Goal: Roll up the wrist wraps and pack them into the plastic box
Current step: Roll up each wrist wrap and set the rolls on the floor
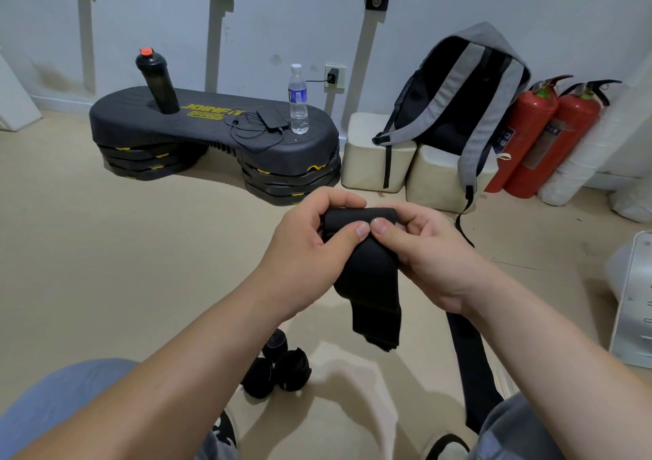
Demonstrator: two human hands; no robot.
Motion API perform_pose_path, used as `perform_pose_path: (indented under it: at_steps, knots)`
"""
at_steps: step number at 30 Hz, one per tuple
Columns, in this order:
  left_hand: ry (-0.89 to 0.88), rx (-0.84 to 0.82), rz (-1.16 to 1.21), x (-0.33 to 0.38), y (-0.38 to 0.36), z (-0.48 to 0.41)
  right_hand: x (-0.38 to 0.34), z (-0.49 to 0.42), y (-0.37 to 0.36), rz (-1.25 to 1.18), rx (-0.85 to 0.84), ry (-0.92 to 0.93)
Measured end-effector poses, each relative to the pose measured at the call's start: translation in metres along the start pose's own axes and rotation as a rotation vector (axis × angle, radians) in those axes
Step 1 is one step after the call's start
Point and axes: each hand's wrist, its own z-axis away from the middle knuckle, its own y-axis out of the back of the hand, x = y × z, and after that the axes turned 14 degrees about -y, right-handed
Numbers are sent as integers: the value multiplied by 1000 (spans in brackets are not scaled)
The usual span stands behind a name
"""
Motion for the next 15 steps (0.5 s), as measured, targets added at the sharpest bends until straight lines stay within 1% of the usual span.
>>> perform_pose_path:
  at_steps: [4, 6, 8, 11, 13, 15]
  knots:
    - [150, -18, 117, 6, -3, -1, 1, -2, 1, 71, 47, 123]
    - [240, -19, 141, 6, -4, -3, 1, -2, 1, 186, 90, 203]
    - [319, -54, 130, 3, -3, -5, 3, -3, 3, 335, 150, 277]
    - [346, -77, 137, 2, -4, -4, 5, -3, 3, 503, 216, 371]
    - [313, -21, 182, 3, -3, -5, 3, -4, 5, 480, 206, 375]
    - [269, 32, 214, 5, -2, -5, -1, -3, 7, 312, 103, 249]
